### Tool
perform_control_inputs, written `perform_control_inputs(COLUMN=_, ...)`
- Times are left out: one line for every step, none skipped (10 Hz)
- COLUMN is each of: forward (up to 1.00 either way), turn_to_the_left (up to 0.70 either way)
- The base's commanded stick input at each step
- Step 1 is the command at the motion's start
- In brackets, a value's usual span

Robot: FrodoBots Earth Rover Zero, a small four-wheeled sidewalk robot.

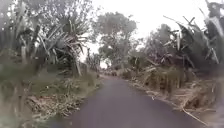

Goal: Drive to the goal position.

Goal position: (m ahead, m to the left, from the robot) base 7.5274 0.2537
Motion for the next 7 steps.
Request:
perform_control_inputs(forward=0.85, turn_to_the_left=0.0)
perform_control_inputs(forward=0.85, turn_to_the_left=0.0)
perform_control_inputs(forward=0.85, turn_to_the_left=0.0)
perform_control_inputs(forward=0.85, turn_to_the_left=0.0)
perform_control_inputs(forward=0.85, turn_to_the_left=0.0)
perform_control_inputs(forward=0.85, turn_to_the_left=0.0)
perform_control_inputs(forward=0.85, turn_to_the_left=0.0)
